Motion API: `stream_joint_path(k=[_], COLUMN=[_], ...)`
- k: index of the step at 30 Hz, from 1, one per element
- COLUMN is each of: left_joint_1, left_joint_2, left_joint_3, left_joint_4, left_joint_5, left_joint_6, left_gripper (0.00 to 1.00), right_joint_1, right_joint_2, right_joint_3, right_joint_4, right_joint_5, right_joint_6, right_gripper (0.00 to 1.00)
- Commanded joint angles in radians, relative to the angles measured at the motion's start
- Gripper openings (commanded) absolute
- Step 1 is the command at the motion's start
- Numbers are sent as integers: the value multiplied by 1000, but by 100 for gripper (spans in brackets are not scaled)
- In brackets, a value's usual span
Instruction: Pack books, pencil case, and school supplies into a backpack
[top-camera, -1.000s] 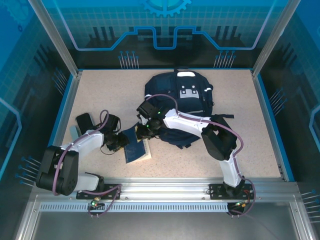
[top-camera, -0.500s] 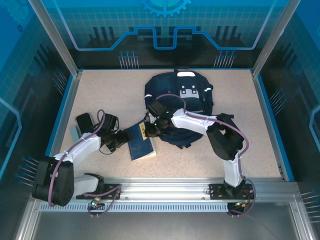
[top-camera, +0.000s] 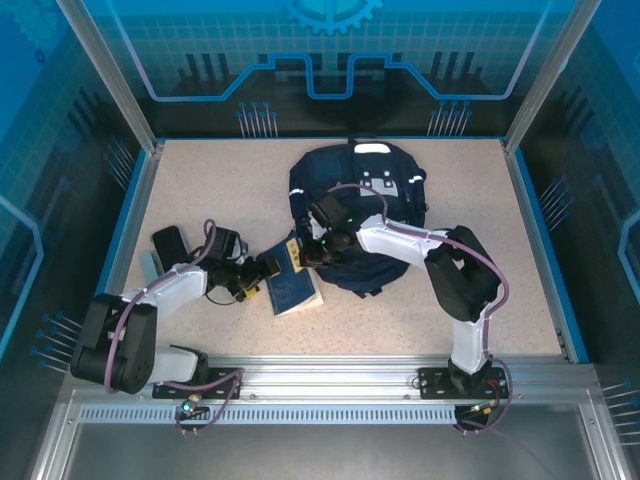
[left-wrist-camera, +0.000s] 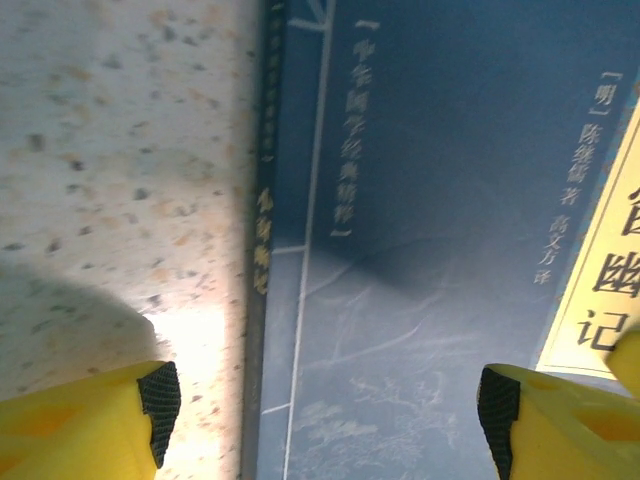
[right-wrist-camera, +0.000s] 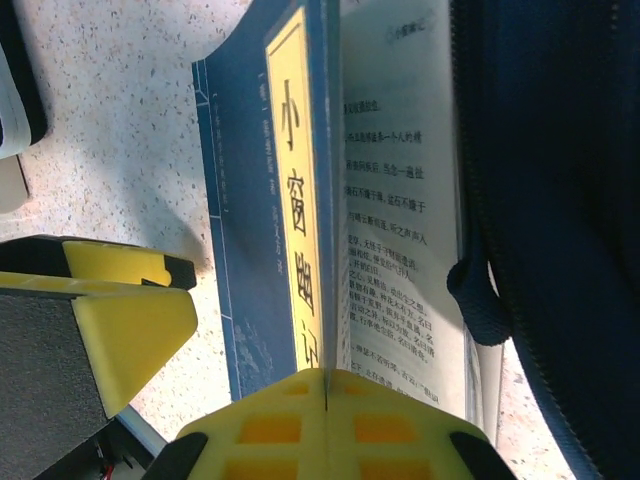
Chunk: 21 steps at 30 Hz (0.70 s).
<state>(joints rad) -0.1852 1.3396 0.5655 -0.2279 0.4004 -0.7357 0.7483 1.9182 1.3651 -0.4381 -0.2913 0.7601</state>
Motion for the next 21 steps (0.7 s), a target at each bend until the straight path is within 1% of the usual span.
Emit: stream_joint_path(k=[1,8,12,16,19,21], left_joint_1=[3,1,0,0,0,0], left_joint_2=[37,83,105,107,102,95], left_joint_3=[-20,-21,-31,-44,-47,-51], left_joint_4=[91,162,236,304,330,327], left_joint_5=[99,124,177,204,222,222], left_joint_6=[-30,-34,-60,-87,-87,-82], left_gripper=[79,78,74,68,66,64], right_joint_1=[-25,-55,-63,-66,-68,-70], right_joint_2=[-59,-80,-83,-81,-80,-81], right_joint_3=[-13,-25,-25,-28,-29,-28], right_joint_4=[21,34,35,33,29,23], right_joint_5=[-17,-31,-36,-36,-36,-32], right_joint_6=[11,17,19,21,22,22], right_gripper=[0,0,0,0,0,3])
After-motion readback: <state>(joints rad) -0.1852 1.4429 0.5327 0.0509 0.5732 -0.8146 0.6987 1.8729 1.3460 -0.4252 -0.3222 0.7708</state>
